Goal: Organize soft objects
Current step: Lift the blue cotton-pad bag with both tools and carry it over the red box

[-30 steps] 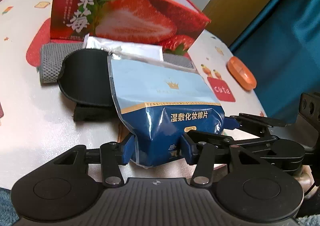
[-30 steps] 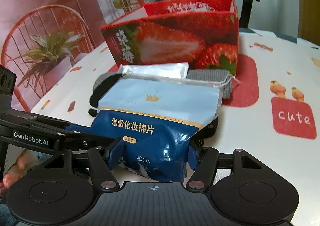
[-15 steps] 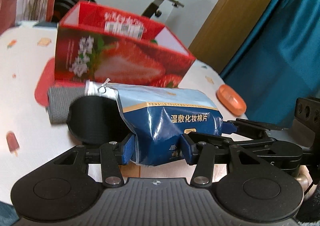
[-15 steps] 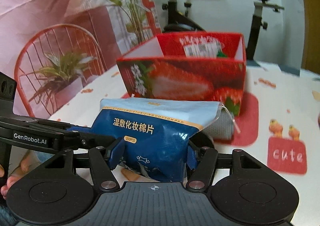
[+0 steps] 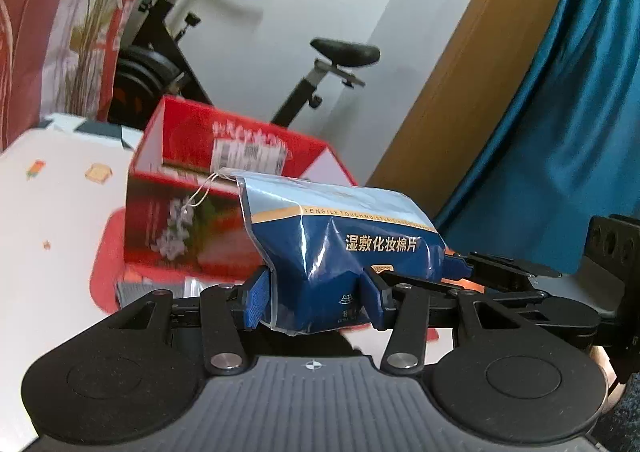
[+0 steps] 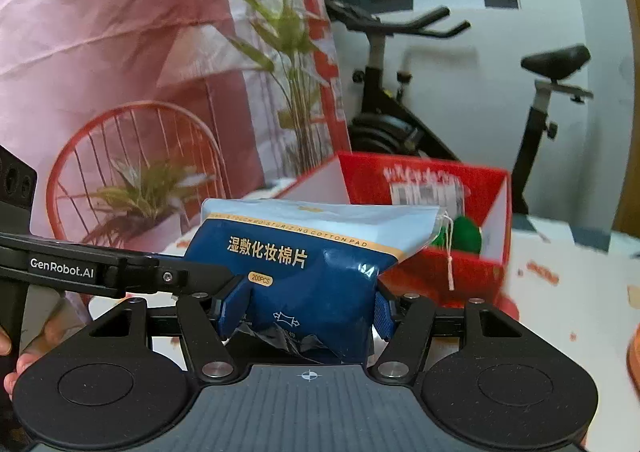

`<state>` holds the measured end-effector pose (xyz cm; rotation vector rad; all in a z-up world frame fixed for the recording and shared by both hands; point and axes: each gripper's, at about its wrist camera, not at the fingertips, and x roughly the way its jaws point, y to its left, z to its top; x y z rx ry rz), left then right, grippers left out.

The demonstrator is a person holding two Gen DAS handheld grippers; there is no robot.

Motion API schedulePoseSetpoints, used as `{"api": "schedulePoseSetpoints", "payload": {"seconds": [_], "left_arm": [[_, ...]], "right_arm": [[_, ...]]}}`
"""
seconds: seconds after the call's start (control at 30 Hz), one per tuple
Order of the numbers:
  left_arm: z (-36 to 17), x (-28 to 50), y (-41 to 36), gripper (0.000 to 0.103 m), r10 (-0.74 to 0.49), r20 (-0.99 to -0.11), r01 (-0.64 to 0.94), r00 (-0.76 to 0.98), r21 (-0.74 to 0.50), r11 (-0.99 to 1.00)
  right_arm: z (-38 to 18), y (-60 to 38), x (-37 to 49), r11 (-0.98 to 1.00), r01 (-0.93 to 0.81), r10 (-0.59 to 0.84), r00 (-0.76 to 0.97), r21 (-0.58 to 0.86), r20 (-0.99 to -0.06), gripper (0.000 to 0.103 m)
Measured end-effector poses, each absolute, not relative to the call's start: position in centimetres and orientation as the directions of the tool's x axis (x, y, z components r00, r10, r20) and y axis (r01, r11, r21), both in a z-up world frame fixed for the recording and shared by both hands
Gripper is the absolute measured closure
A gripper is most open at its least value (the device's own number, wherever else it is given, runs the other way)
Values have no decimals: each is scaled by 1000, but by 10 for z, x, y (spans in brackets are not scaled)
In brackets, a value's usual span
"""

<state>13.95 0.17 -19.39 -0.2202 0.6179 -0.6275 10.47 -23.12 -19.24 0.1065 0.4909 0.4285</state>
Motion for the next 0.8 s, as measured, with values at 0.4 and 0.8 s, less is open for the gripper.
{"api": "schedulePoseSetpoints", "payload": {"seconds": [0.4, 0.8], "left_arm": [[-182, 170, 0, 52, -587, -463, 449, 664, -381, 808], [-144, 246, -2, 52, -590, -450, 440, 671, -399, 805]], "right_arm": [[-176, -226, 141, 907, -380, 422, 803, 184, -420, 45], [-135, -241, 229, 894, -352, 442, 795, 277, -416, 45]]}}
